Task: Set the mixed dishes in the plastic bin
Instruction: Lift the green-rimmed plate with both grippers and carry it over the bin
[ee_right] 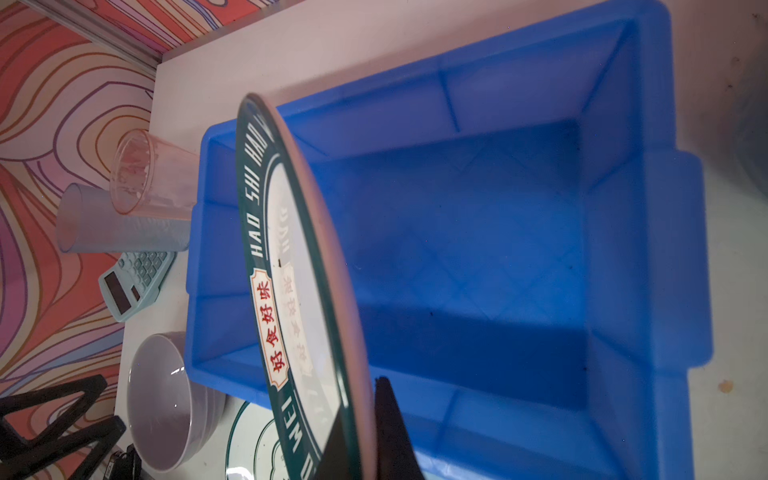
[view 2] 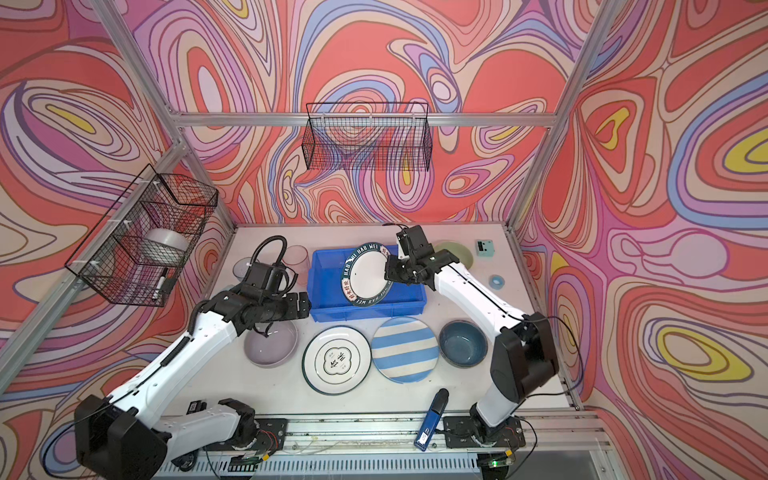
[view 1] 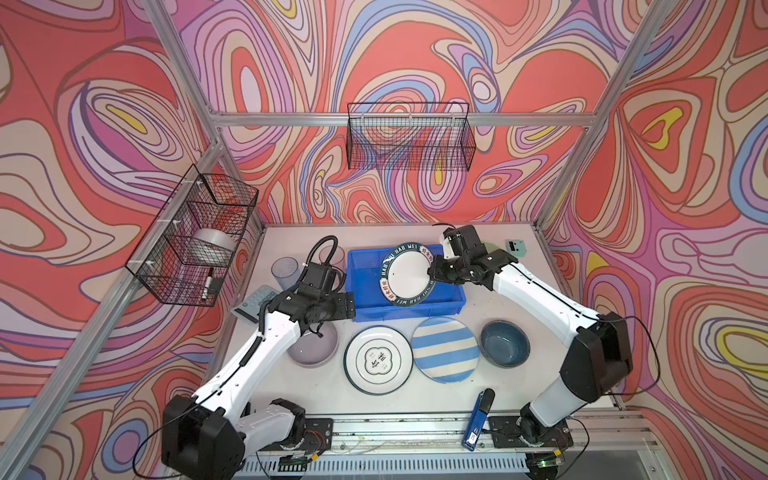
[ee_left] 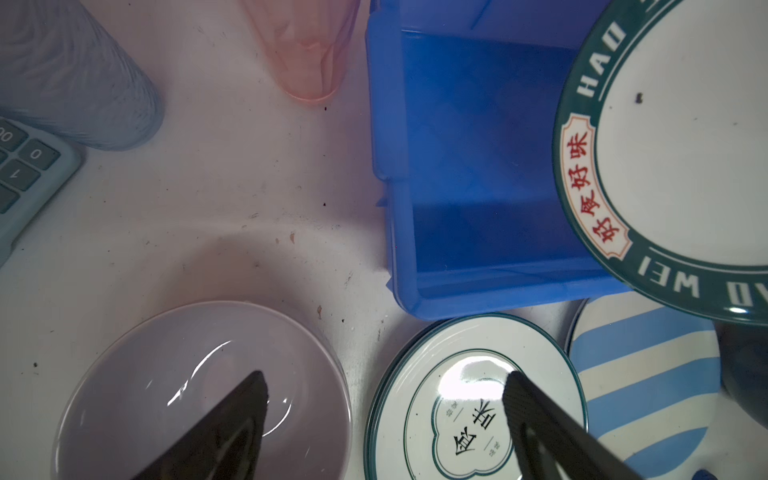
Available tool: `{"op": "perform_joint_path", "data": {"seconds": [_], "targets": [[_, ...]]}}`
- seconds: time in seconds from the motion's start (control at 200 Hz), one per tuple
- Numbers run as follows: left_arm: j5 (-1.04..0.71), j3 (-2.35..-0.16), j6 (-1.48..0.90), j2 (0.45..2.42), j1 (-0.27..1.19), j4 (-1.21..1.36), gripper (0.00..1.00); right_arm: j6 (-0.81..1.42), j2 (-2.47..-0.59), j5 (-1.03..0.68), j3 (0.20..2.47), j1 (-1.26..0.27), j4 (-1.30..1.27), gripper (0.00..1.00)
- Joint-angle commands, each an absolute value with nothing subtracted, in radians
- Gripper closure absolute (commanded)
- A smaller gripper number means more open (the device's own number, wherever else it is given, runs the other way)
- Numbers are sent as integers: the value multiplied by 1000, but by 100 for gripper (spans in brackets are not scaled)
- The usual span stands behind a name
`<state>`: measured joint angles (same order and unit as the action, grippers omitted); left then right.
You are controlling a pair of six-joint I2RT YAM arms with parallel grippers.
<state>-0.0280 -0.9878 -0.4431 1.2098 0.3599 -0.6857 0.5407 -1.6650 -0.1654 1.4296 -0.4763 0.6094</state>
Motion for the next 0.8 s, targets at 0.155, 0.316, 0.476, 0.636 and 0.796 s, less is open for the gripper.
{"op": "perform_joint_path", "data": {"seconds": [0.155,0.316,0.476,0.636,0.796], "targets": [[-68,-1064,-415,1354,353,-624,29,568,-1787,-201,1514,-468,495,100],[-65,-1082,-443,1433,352,-617,36,582,-1852,-216,1534,-468,465,100],[-64,-1073,-447,1484,349,-592,44,611,-1882,-242,1520,-468,426,100],[-49,-1074,-435,1521,350,-580,52,631,-1906,-259,1491,-468,396,100],[-66,-1087,-428,1554,348,-580,64,651,-1929,-284,1465,-469,359,97]]}}
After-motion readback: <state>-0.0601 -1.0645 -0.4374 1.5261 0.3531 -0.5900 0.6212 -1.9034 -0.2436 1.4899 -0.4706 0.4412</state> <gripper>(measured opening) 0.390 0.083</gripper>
